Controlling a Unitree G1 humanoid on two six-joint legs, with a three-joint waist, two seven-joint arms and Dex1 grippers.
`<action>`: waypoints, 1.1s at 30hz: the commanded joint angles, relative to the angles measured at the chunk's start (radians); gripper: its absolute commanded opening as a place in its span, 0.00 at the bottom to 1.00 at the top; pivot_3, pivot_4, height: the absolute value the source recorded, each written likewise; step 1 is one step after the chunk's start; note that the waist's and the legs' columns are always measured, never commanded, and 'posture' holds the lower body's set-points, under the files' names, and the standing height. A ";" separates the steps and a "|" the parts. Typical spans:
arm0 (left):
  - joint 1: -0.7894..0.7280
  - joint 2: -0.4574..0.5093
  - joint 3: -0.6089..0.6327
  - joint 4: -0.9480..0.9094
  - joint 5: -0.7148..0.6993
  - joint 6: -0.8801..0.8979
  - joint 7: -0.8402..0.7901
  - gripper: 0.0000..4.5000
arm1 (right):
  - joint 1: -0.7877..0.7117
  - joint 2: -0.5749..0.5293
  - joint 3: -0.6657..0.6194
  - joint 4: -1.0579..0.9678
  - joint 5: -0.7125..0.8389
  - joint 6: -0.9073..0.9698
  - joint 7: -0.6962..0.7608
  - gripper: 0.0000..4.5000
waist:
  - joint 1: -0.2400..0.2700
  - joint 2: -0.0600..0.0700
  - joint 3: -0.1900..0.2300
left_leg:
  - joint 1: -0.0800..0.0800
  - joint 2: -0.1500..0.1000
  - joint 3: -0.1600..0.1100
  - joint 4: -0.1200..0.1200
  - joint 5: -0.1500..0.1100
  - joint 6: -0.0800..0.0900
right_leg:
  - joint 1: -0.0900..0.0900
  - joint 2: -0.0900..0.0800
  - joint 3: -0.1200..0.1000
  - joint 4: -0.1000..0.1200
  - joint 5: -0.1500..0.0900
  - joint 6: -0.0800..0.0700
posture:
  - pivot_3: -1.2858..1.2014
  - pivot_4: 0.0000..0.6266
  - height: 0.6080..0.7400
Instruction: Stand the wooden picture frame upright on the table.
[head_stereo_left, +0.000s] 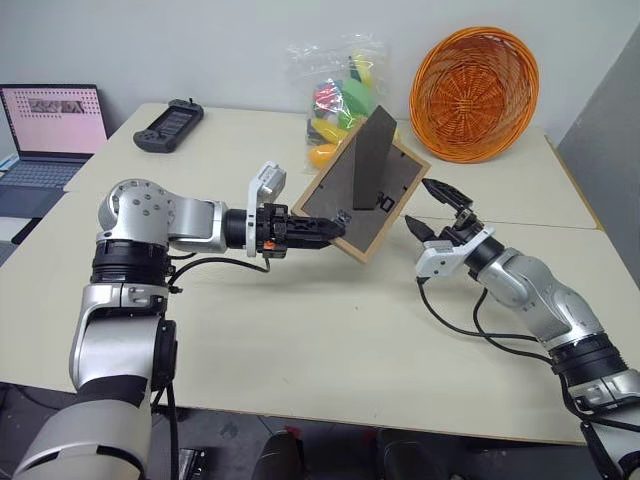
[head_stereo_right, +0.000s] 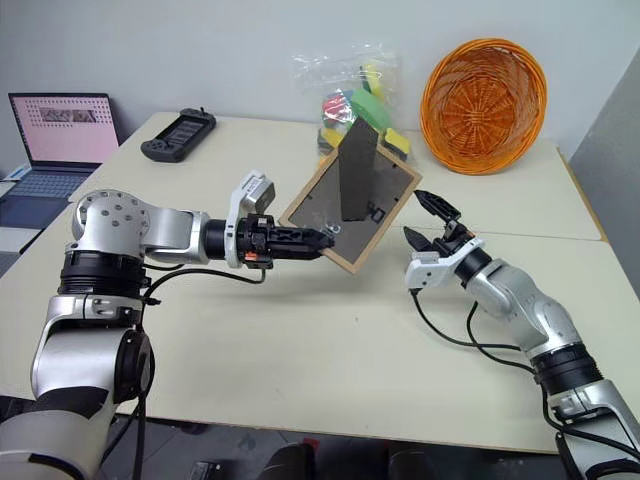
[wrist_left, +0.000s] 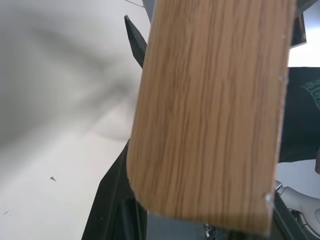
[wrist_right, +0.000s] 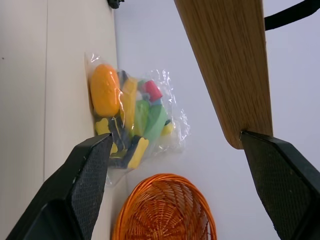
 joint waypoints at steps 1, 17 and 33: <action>-0.008 0.007 0.012 -0.003 -0.087 0.010 0.092 0.29 | -0.017 -0.013 -0.046 -0.044 0.002 0.009 -0.021 0.95 | 0.001 0.000 0.000 | 0.000 0.000 0.000 0.000 0.000 0.000 | 0.000 0.000 0.000 0.000 0.000 0.000 | 0.52 0.24 1.00; -0.011 -0.007 0.035 0.019 -0.204 0.010 0.230 0.29 | -0.004 0.005 -0.045 -0.074 -0.004 0.012 -0.026 0.95 | -0.007 0.000 0.000 | 0.000 0.000 0.000 0.001 0.000 0.000 | 0.000 0.000 0.000 0.001 0.000 0.000 | 0.52 0.24 1.00; 0.030 -0.022 -0.007 -0.014 -0.360 0.010 0.346 0.29 | -0.050 0.112 0.000 -0.074 -0.035 0.012 -0.021 0.95 | -0.006 0.000 0.000 | 0.000 -0.001 -0.001 0.001 0.001 -0.001 | 0.001 0.000 0.000 0.001 0.000 0.000 | 0.52 0.24 1.00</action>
